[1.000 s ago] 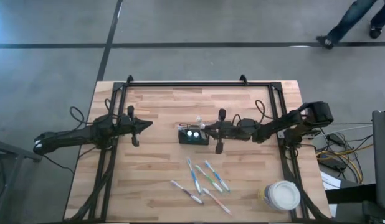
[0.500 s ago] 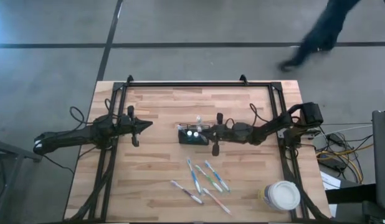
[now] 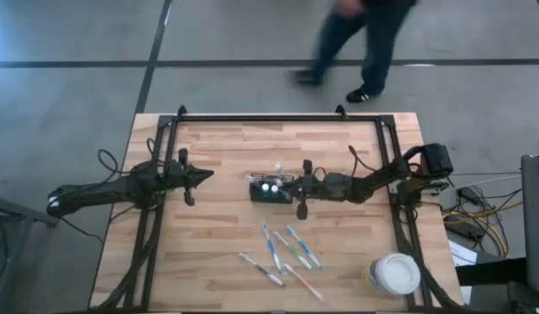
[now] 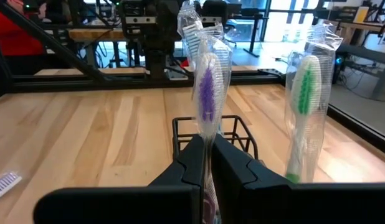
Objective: Pick & Place toothbrushing station
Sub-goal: Put the right violet toothbrush into the black wire organizer
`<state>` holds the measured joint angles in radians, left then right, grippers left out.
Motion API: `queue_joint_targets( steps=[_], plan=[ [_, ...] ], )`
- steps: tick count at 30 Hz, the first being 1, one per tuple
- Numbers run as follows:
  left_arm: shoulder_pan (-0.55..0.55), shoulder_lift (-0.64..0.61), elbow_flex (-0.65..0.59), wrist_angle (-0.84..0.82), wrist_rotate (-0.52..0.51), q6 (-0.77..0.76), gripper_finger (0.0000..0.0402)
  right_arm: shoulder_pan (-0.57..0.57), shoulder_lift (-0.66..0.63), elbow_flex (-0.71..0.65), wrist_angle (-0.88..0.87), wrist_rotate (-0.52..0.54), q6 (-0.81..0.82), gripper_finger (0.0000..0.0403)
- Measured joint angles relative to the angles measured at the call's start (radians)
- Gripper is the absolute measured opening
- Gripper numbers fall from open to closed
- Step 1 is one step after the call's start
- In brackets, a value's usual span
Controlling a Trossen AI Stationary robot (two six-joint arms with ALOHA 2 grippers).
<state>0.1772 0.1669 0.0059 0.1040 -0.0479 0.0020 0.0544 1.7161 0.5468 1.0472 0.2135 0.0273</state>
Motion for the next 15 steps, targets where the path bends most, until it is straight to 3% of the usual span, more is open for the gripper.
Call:
queue_joint_targets(
  steps=[8,15],
  plan=[
    [0.000,0.000,0.000,0.000,0.000,-0.003,0.0005,0.000,-0.002,0.002,-0.017,-0.001,0.027,0.0016],
    [0.000,0.000,0.000,0.000,-0.001,-0.018,0.0005,0.009,-0.005,0.000,-0.042,-0.008,0.051,0.0080]
  ],
)
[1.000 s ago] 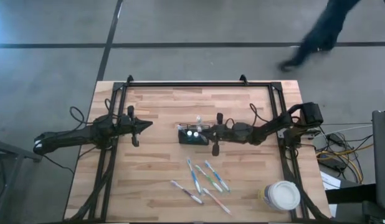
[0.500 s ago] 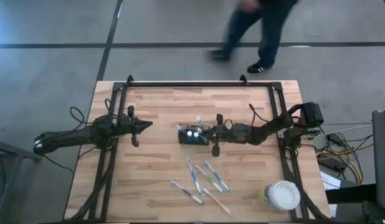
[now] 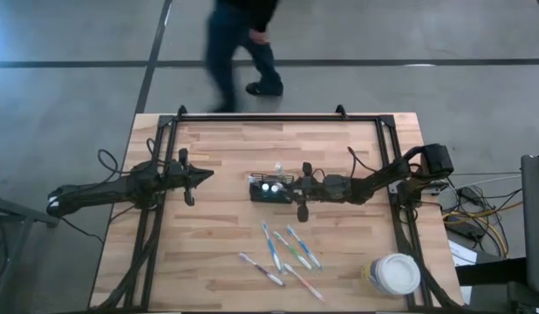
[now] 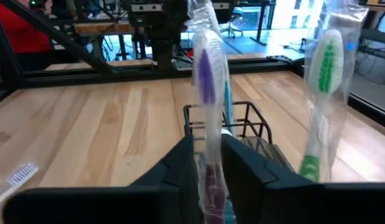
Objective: Pick & Place toothbrushing station
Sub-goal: Put the right violet toothbrush into the black wire organizer, then put the green toothbrush into the black wire organizer
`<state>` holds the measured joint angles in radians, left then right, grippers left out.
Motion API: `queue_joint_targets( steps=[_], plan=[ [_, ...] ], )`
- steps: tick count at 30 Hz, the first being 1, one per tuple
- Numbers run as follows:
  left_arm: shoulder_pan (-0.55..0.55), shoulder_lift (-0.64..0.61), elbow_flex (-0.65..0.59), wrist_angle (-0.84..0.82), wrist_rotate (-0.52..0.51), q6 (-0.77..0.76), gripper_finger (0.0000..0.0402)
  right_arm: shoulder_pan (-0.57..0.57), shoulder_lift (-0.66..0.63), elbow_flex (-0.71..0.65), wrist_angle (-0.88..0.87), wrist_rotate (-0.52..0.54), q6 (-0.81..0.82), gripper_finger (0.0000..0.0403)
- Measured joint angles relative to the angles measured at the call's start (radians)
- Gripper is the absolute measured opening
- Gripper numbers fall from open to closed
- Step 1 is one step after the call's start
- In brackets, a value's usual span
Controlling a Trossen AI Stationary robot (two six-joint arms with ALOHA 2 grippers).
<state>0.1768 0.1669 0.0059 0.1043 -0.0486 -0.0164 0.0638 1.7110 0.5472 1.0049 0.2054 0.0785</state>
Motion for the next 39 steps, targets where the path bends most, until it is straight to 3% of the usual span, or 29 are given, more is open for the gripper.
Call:
queue_joint_targets(
  steps=[8,20,25,30,39],
  plan=[
    [0.000,0.000,0.007,0.000,-0.001,0.000,0.0005,0.005,-0.038,-0.001,-0.015,0.000,-0.002,0.0148],
    [0.000,0.000,0.005,0.000,-0.003,-0.011,0.0005,0.031,-0.284,0.000,-0.243,0.005,0.000,0.0180],
    [0.000,0.000,0.005,0.000,-0.003,-0.034,0.0005,0.044,-0.415,0.000,-0.353,0.005,0.007,0.0170],
    [0.000,0.000,0.005,0.000,-0.003,-0.028,0.0005,0.071,-0.632,0.000,-0.473,0.004,-0.050,0.0150],
    [0.000,0.000,0.005,0.009,-0.005,-0.031,0.0005,0.089,-0.936,0.000,-0.808,0.008,-0.010,0.0066]
  ],
)
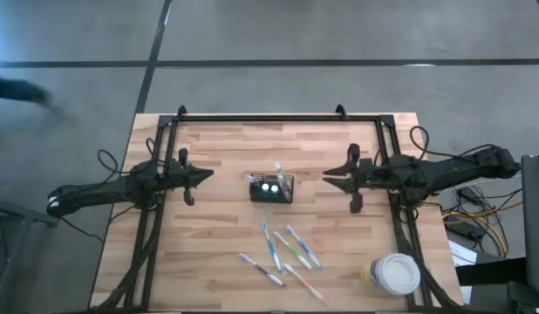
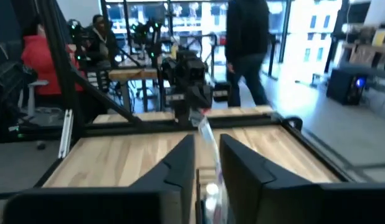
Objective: Pick & Place toothbrushing station
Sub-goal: Put the green toothbrush into the black wire organizer
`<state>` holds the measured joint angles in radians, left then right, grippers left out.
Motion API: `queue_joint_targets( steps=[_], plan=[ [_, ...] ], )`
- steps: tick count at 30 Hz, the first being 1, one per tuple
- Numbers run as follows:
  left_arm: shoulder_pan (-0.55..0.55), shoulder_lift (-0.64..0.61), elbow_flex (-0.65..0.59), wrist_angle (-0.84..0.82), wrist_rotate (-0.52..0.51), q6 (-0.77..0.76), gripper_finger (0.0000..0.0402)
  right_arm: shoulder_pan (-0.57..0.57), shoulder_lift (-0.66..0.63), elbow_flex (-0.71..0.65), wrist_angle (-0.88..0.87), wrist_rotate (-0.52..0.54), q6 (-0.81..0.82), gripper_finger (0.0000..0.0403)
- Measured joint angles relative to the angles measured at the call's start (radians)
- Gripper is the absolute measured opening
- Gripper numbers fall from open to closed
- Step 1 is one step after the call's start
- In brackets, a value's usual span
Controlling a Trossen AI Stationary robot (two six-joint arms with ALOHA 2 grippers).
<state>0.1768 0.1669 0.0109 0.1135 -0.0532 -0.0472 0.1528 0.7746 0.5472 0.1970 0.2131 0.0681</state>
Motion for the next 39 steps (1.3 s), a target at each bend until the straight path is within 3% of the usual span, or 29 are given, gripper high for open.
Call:
queue_joint_targets(
  steps=[5,9,17,28,39],
  plan=[
    [0.000,0.000,0.000,0.015,0.000,-0.012,0.0005,0.000,-0.081,0.000,-0.223,0.000,0.042,0.0015],
    [0.000,0.000,0.000,0.038,0.000,-0.012,0.0005,0.009,-0.092,-0.029,-0.271,0.001,0.067,0.0009],
    [0.000,0.000,0.000,0.052,0.000,-0.062,0.0005,0.009,-0.100,-0.139,-0.167,0.001,0.037,0.0008],
    [0.000,0.000,0.002,0.067,0.090,-0.089,0.0005,0.009,-0.100,-0.311,0.076,-0.001,0.009,0.0008],
    [0.000,0.005,0.134,0.072,0.160,-0.092,0.0005,0.008,-0.097,-0.372,0.132,-0.001,0.048,0.0008]
  ],
)
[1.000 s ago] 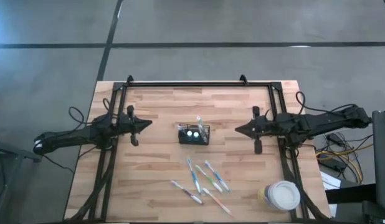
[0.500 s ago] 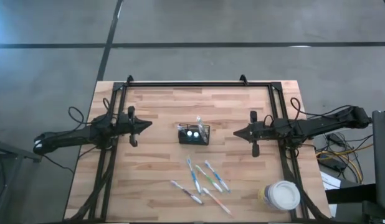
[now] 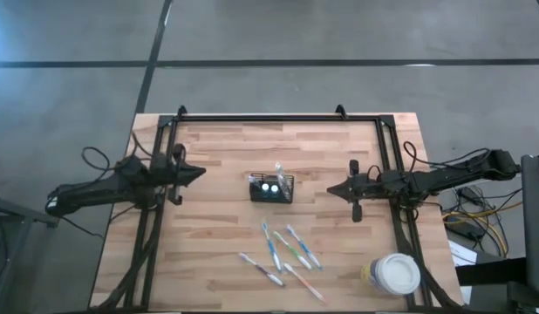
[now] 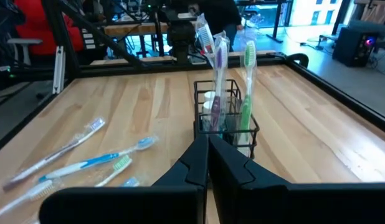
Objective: Pick & Place toothbrushing station
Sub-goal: Put the green toothbrush into the black wire organizer
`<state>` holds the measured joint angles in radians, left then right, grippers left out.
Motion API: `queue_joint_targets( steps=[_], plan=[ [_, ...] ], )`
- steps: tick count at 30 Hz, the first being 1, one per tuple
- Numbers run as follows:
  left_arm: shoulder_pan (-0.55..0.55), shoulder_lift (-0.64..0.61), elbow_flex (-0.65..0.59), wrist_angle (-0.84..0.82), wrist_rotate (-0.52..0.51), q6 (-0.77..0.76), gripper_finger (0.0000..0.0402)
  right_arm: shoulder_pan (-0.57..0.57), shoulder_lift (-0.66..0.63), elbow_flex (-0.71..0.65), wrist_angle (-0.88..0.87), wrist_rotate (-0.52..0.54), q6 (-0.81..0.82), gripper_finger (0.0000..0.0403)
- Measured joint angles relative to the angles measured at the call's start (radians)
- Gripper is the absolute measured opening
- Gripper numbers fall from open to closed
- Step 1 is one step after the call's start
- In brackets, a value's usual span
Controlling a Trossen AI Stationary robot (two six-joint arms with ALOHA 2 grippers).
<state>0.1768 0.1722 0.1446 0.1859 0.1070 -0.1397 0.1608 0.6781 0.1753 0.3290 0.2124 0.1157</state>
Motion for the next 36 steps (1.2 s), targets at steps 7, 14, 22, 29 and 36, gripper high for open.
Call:
queue_joint_targets(
  steps=[7,14,22,29,36],
  plan=[
    [0.000,0.000,0.015,-0.028,0.010,0.021,0.0005,0.000,0.006,0.003,-0.008,0.012,0.054,0.0008],
    [0.000,0.001,-0.023,-0.108,-0.050,0.041,0.0005,0.005,0.148,0.199,-0.252,0.024,0.121,0.0008],
    [0.000,0.001,-0.071,-0.109,-0.071,0.045,0.0005,0.005,0.384,0.462,-0.425,0.025,0.071,0.0008],
    [0.000,0.001,-0.085,-0.116,-0.071,0.046,0.0005,0.005,0.512,0.552,-0.421,-0.001,0.065,0.0008],
    [0.000,0.001,-0.085,-0.118,-0.071,0.054,0.0005,0.048,0.738,0.794,-0.661,-0.029,0.155,0.0008]
  ],
)
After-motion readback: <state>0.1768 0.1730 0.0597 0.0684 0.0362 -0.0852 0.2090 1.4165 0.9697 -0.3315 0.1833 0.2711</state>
